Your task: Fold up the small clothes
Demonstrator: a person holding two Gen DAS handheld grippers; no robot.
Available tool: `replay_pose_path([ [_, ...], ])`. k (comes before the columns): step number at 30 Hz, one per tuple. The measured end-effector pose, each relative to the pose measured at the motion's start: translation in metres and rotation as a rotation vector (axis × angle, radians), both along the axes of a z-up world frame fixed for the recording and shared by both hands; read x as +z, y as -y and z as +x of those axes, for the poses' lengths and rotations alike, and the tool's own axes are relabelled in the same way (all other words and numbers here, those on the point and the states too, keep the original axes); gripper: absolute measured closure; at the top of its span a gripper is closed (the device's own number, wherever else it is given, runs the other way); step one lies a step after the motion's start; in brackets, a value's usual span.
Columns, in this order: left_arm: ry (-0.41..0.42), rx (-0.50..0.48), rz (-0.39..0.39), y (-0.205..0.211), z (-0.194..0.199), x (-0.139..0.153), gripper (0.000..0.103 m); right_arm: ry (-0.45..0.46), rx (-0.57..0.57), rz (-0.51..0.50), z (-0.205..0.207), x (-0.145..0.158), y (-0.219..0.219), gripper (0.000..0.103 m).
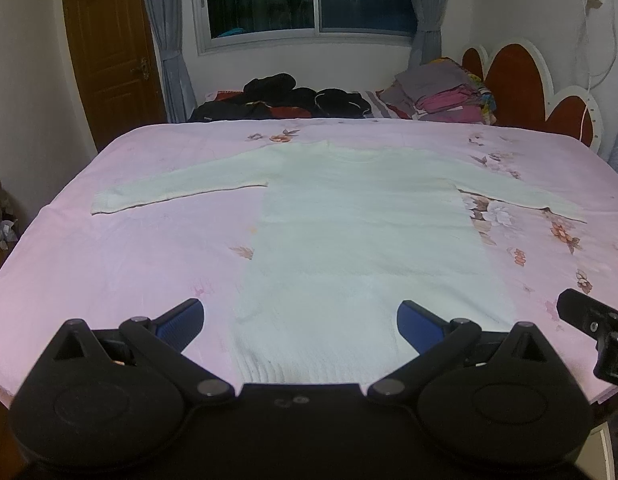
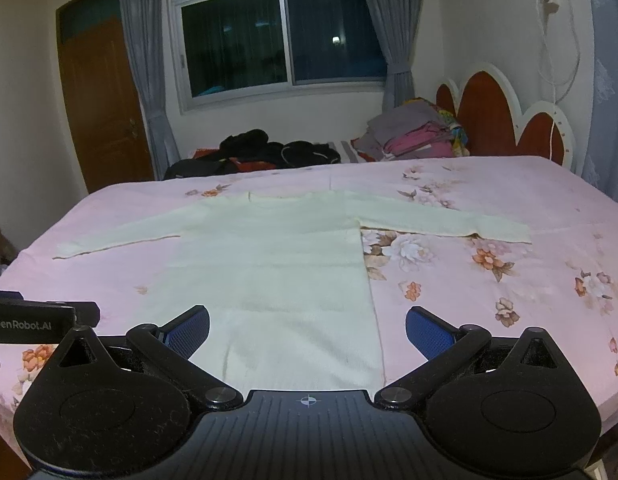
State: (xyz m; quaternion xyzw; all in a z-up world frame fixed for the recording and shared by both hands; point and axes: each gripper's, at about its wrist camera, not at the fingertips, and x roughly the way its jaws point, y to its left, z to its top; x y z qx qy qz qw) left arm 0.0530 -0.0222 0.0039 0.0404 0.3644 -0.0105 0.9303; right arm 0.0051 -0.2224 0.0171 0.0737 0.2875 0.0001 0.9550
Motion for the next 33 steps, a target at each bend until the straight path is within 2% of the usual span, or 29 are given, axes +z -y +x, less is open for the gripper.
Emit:
replay_pose_path([
  [14,-0.007,-0.023,-0.008,-0.012,0.048,-0.006,0.0,-0.005,-0.041,-0.022,0.05,-0.007,-0.007,0.0],
  [25,-0.013,-0.057,-0.022,-0.027,0.117,-0.014,0.0,-0.047,-0.136,0.036,0.111,-0.016,0.009,0.0],
  [33,-0.034,-0.06,-0.03,-0.026,0.165,-0.031,0.0,-0.052,-0.215,0.063,0.143,-0.022,0.03,0.0],
])
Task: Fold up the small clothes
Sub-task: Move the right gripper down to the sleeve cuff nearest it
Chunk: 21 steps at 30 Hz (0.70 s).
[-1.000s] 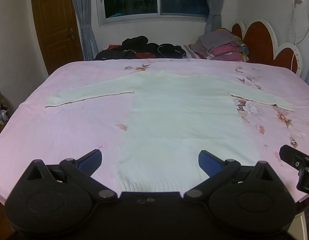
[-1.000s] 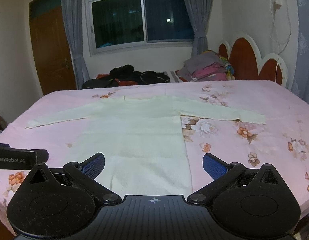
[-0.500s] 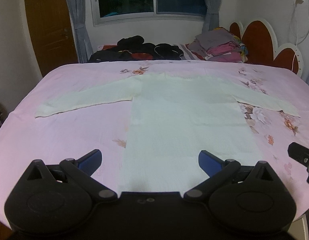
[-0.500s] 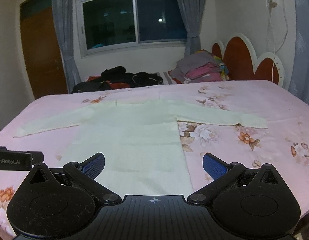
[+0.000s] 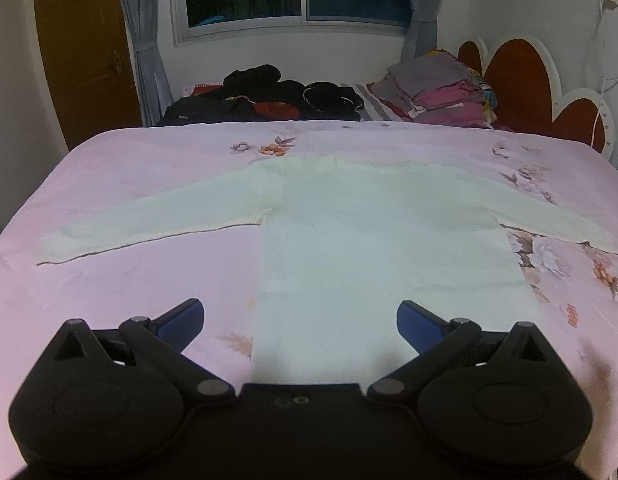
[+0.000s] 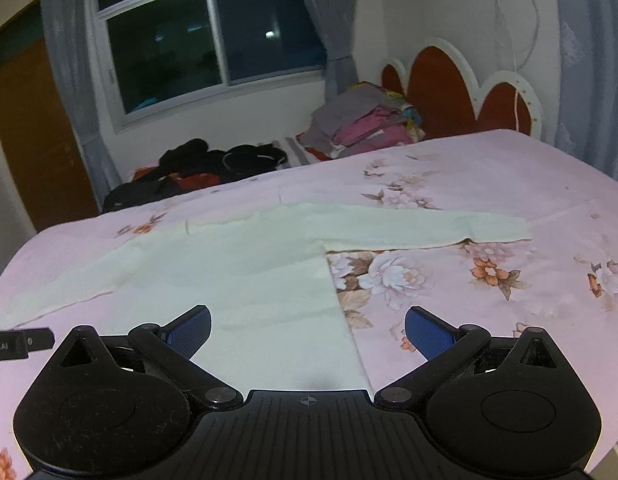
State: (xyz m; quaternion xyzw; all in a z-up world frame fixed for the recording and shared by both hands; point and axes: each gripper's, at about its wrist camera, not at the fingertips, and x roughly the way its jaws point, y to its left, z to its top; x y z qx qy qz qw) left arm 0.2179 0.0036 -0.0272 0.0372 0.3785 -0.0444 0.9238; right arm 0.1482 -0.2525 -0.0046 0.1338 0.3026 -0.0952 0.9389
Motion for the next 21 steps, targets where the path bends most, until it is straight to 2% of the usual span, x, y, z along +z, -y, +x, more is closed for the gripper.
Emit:
replay_pose_path([
  [9,-0.048,0.015,-0.05,0.017,0.047,-0.027,0.0,-0.032,-0.076,-0.007,0.039,-0.02,0.058,0.001],
  [13,-0.047,0.037,-0.013,0.039,0.072,-0.039,0.003,-0.04,-0.107,0.001,0.067,-0.037,0.105,0.001],
  [19,-0.083,0.052,-0.001,0.082,0.114,-0.057,0.005,-0.083,-0.2,0.0,0.102,-0.067,0.188,0.001],
  [20,-0.084,0.053,-0.003,0.088,0.12,-0.06,0.005,-0.093,-0.225,-0.005,0.107,-0.073,0.204,0.008],
  [21,-0.083,0.056,0.002,0.095,0.125,-0.062,0.005,-0.108,-0.241,-0.004,0.111,-0.078,0.217,0.025],
])
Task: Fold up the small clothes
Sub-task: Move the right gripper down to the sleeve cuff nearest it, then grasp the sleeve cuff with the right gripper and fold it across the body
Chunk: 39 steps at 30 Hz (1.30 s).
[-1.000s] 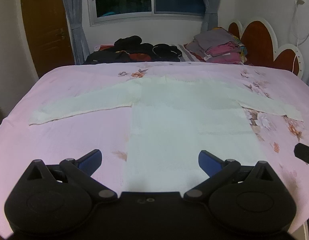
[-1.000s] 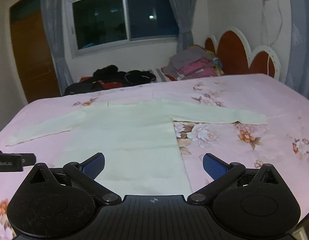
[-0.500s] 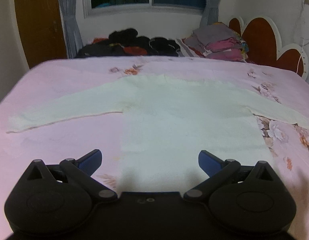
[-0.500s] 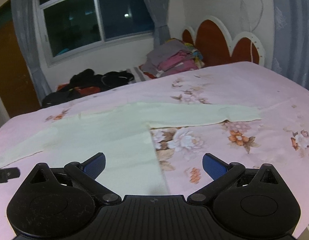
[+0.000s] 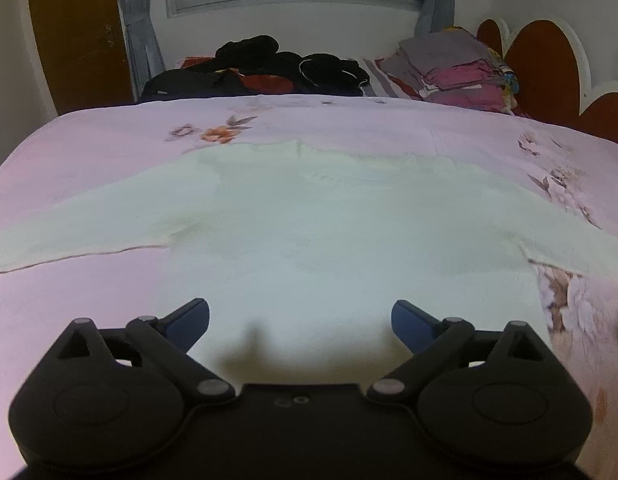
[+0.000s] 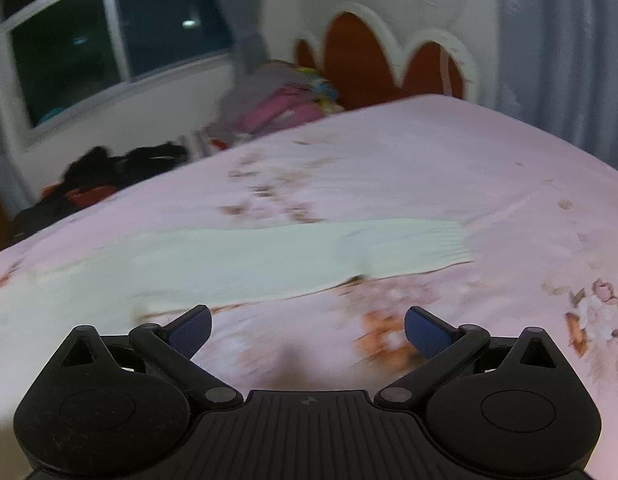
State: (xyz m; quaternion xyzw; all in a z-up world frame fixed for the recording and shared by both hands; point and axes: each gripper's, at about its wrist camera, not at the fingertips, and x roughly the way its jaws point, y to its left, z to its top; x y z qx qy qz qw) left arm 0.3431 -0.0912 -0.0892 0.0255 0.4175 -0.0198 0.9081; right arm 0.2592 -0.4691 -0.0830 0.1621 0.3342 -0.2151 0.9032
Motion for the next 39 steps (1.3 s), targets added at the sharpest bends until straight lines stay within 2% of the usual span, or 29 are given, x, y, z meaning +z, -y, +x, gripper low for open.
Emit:
replay_pose_path([
  [1,-0.001,0.001,0.007,0.006,0.005,-0.002,0.005,-0.02,-0.024,0.011,0.005,-0.007,0.014,0.028],
  [8,-0.015,0.016,0.057,0.033,0.029,-0.018,0.005,-0.079,-0.151,0.128,0.024,-0.05,0.097,0.028],
  [12,-0.022,0.018,0.081,0.038,0.037,-0.024,0.009,-0.086,-0.199,0.176,0.034,-0.068,0.121,0.028],
  [16,-0.042,0.026,0.081,0.036,0.04,-0.027,0.013,-0.059,-0.237,0.163,0.046,-0.072,0.133,0.031],
  [17,-0.044,0.028,0.083,0.035,0.041,-0.027,0.013,-0.058,-0.249,0.153,0.049,-0.072,0.133,0.046],
  [18,-0.044,0.03,0.084,0.035,0.042,-0.027,0.015,-0.055,-0.258,0.141,0.052,-0.073,0.137,0.065],
  [20,-0.044,0.031,0.084,0.032,0.043,-0.027,0.018,-0.042,-0.268,0.152,0.052,-0.073,0.141,0.083],
  [23,-0.054,0.029,0.069,0.027,0.046,-0.027,0.022,-0.023,-0.253,0.161,0.05,-0.072,0.141,0.101],
  [24,-0.056,0.029,0.067,0.026,0.046,-0.027,0.022,-0.011,-0.247,0.164,0.051,-0.071,0.141,0.101],
  [27,-0.056,0.001,0.03,0.019,0.049,-0.025,0.025,0.042,-0.206,0.15,0.052,-0.056,0.133,0.101],
  [31,-0.042,-0.005,0.002,0.002,0.05,-0.019,0.026,0.113,-0.101,0.129,0.068,-0.026,0.099,0.101],
  [37,-0.013,-0.004,-0.02,-0.034,0.052,-0.01,0.024,0.196,0.123,0.136,0.106,0.014,-0.003,0.101],
  [39,-0.006,-0.002,-0.02,-0.05,0.052,-0.008,0.018,0.209,0.193,0.156,0.121,0.02,-0.043,0.101],
])
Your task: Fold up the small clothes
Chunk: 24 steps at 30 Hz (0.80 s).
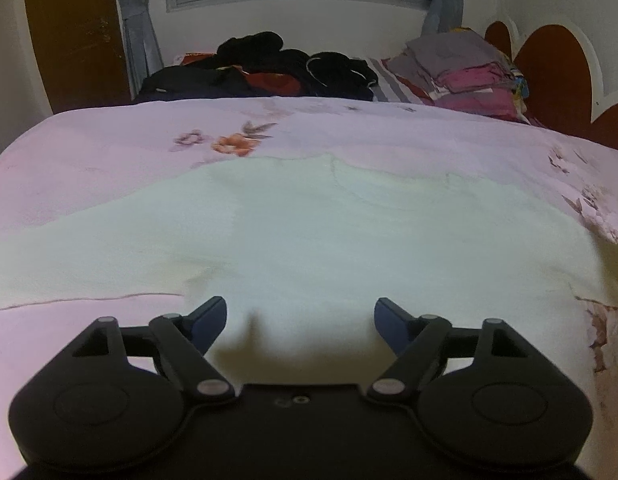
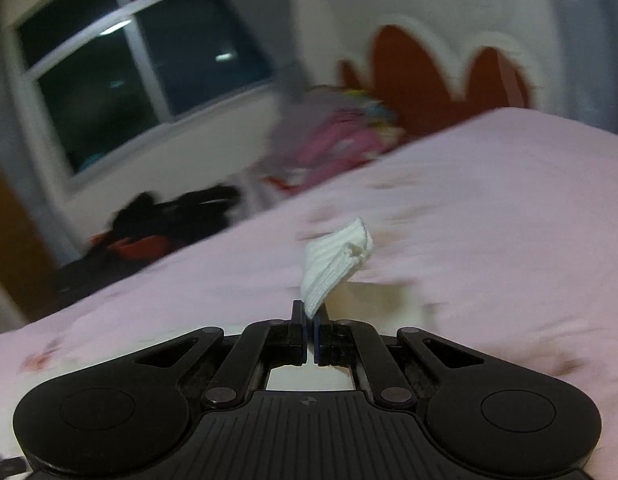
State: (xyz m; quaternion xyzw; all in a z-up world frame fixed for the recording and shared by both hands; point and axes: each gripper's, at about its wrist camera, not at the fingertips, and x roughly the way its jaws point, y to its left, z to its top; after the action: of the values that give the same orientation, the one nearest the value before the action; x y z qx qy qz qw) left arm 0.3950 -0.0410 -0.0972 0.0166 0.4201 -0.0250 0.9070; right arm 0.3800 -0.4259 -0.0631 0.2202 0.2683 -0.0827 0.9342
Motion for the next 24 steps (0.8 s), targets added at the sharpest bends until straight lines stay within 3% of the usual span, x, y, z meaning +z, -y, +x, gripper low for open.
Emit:
replay_pose_path([
  [5,0.011,0.044,-0.021,-0.042,-0.004,0.004,0.015,0.012,0.178,0.047,0.04,0.001,-0.115,0.101],
  [10,0.004,0.085,-0.027,-0.082,-0.003,0.006,0.015,-0.043,0.318,0.068,0.066,-0.026,-0.212,0.101],
  [16,0.0,0.092,-0.07,-0.101,0.001,0.004,0.015,-0.146,0.419,0.053,0.083,-0.06,-0.269,0.1],
  [17,0.001,0.085,-0.08,-0.1,0.002,0.003,0.015,-0.154,0.43,0.054,0.084,-0.062,-0.27,0.093],
  [18,0.001,0.072,-0.096,-0.098,0.004,0.002,0.016,-0.154,0.439,0.061,0.082,-0.064,-0.27,0.071],
  [20,0.002,0.043,-0.136,-0.09,0.008,0.0,0.016,-0.12,0.437,0.057,0.073,-0.059,-0.268,0.037],
  [24,-0.044,-0.025,-0.245,-0.061,0.024,-0.011,0.018,-0.079,0.385,-0.055,0.053,-0.043,-0.243,0.036],
])
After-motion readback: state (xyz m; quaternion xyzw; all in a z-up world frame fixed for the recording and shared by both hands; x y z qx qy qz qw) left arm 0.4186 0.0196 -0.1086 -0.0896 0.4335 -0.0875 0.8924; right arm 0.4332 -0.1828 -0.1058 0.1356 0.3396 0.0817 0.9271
